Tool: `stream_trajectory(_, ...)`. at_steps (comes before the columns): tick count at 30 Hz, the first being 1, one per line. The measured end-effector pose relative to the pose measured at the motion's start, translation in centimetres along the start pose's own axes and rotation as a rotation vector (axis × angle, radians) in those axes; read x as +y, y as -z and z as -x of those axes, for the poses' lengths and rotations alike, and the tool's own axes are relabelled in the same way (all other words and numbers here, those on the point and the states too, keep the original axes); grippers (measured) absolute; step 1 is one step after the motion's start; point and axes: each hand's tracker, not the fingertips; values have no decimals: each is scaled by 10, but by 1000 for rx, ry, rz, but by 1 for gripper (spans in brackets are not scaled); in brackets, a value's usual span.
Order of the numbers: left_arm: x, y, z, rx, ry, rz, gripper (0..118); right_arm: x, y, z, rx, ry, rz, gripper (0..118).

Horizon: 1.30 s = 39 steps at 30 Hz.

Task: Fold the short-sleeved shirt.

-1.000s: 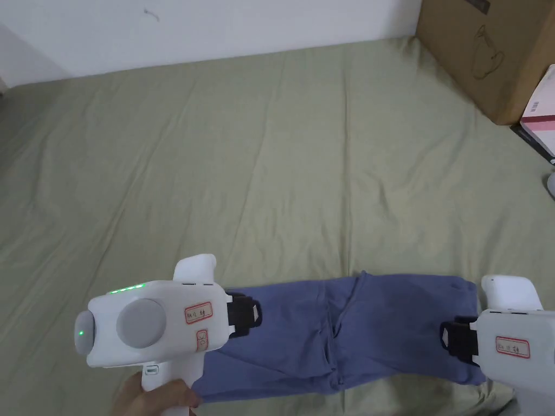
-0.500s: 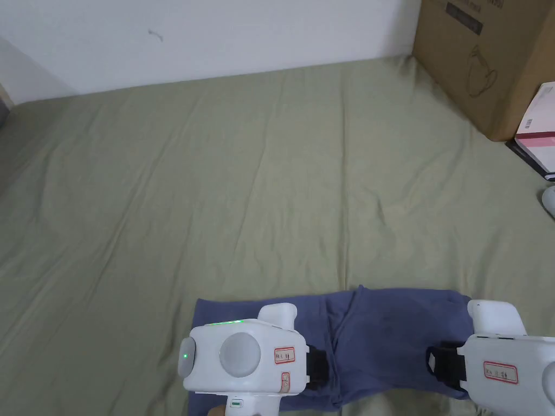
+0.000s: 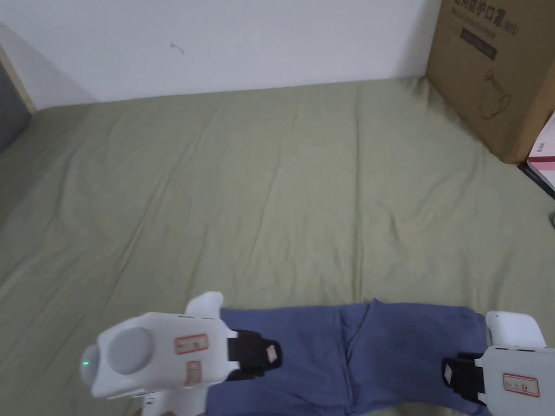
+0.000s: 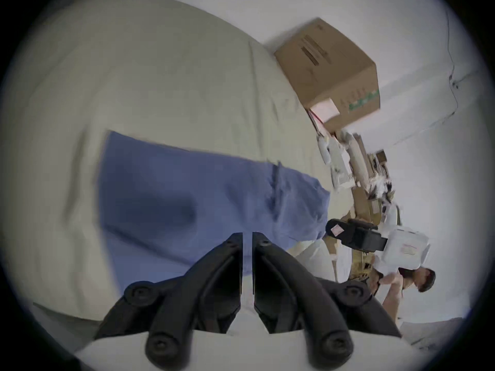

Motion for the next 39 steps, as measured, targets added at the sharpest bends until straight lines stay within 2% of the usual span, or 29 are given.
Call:
stream_trajectory(2,0,-21,20,69,-9,-33,16,2,6,3,-3,-11,4,3)
stream_trajectory(3,0,-28,32,93,-12,-46,25,3,8,7,-2,-16,8,3)
stream_trajectory(5,-4,-34,52,128,-66,-49,66,4,14,16,5,-30,20,3)
stream_trajectory(7,-7,-31,72,101,-136,-22,97,5,20,26,10,-58,36,3)
stream_trajectory(8,-10,-29,81,81,-166,-13,101,5,22,31,10,-71,42,3)
stream_trajectory(10,-14,-18,92,-5,-191,22,102,5,27,40,16,-100,58,3)
stream_trajectory(16,-11,18,109,-82,-221,46,105,9,35,58,25,-127,75,3)
stream_trajectory(18,-6,19,116,-145,-205,49,104,9,36,62,22,-140,81,3)
stream_trajectory(21,3,10,115,-103,-195,98,92,8,37,66,8,-166,95,3)
stream_trajectory(23,7,6,112,-69,-143,100,91,8,40,67,-2,-174,102,3)
stream_trajectory(25,8,8,114,-90,-150,95,91,7,42,68,-1,-169,112,3)
stream_trajectory(27,5,12,123,-147,-227,86,87,5,45,69,-2,-165,122,3)
stream_trajectory(29,4,17,124,-208,-235,81,48,4,47,71,-2,-170,131,3)
stream_trajectory(30,4,20,123,-241,-237,83,48,4,48,72,-1,-174,139,3)
stream_trajectory(31,0,22,126,-212,-232,92,35,4,49,74,-2,-180,145,3)
stream_trajectory(32,0,26,125,-163,-221,102,13,4,50,75,-3,-184,149,3)
stream_trajectory(39,6,1,144,-209,-212,91,10,14,52,81,-24,-185,149,3)
